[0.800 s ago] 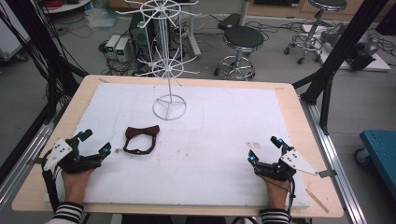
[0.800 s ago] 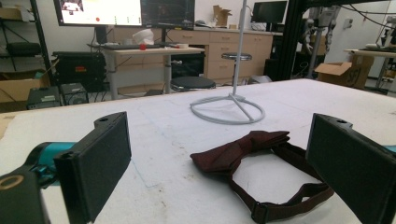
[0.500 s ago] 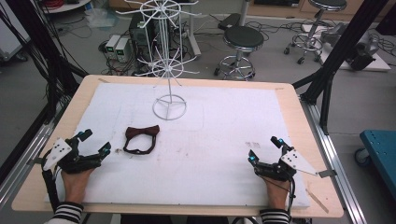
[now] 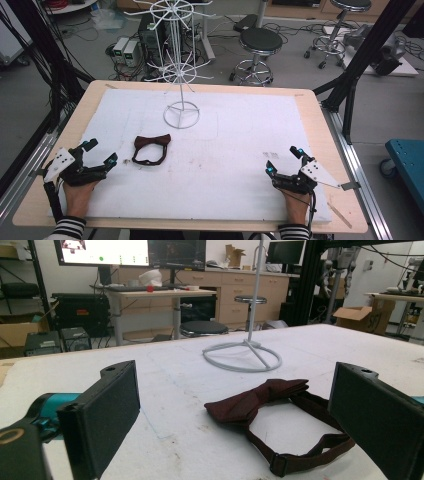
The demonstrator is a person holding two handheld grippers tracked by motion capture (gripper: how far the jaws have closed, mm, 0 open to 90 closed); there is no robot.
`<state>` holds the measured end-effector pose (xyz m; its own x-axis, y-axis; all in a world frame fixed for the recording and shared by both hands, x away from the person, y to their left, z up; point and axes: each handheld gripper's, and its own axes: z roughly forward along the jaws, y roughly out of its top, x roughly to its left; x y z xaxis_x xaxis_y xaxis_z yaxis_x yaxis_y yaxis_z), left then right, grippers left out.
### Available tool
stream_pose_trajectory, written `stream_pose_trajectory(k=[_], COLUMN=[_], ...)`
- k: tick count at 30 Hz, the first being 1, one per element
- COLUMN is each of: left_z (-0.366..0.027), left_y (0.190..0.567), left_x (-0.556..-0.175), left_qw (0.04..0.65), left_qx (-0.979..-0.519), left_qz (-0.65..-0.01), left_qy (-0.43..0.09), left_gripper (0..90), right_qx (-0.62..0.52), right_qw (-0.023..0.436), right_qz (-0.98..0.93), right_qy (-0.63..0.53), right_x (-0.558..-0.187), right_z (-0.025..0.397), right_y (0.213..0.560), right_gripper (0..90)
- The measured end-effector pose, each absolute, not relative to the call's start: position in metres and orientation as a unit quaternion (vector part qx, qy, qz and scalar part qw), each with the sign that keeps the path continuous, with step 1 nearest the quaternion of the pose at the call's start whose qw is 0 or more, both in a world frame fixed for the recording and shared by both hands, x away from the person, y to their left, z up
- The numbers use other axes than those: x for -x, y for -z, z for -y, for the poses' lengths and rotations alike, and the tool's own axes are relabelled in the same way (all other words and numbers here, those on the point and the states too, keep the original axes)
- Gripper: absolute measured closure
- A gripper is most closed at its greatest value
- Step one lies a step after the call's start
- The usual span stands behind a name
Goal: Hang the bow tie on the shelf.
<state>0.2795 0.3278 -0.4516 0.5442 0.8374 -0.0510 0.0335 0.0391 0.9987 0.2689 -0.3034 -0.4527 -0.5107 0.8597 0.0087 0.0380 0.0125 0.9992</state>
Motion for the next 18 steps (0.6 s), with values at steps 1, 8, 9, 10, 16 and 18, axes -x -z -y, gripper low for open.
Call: stream_pose_trajectory(k=[1, 8, 9, 10, 16, 18], left_z=[-0.329, -0.330, -0.330, -0.330, -0.326, -0.322], left_y=[0.451, 0.432, 0.429, 0.426, 0.407, 0.399], left_x=[-0.280, -0.288, -0.289, -0.291, -0.303, -0.308], left_qw=[0.624, 0.610, 0.608, 0.606, 0.582, 0.571], left_qx=[-0.619, -0.651, -0.655, -0.659, -0.699, -0.717], left_qz=[-0.355, -0.342, -0.340, -0.336, -0.312, -0.296], left_qy=[-0.318, -0.295, -0.293, -0.292, -0.275, -0.269], left_gripper=[6.8, 6.3, 6.3, 6.3, 6.3, 6.3], right_qx=[-0.359, -0.359, -0.359, -0.359, -0.359, -0.357], right_qw=[0.340, 0.341, 0.340, 0.340, 0.341, 0.342], right_qz=[-0.625, -0.624, -0.625, -0.625, -0.624, -0.624], right_qy=[-0.604, -0.604, -0.604, -0.604, -0.604, -0.605], right_x=[-0.269, -0.269, -0.269, -0.269, -0.269, -0.269], right_z=[0.303, 0.304, 0.304, 0.304, 0.304, 0.304], right_y=[0.453, 0.453, 0.453, 0.453, 0.453, 0.453], right_gripper=[0.7, 0.7, 0.7, 0.7, 0.7, 0.8])
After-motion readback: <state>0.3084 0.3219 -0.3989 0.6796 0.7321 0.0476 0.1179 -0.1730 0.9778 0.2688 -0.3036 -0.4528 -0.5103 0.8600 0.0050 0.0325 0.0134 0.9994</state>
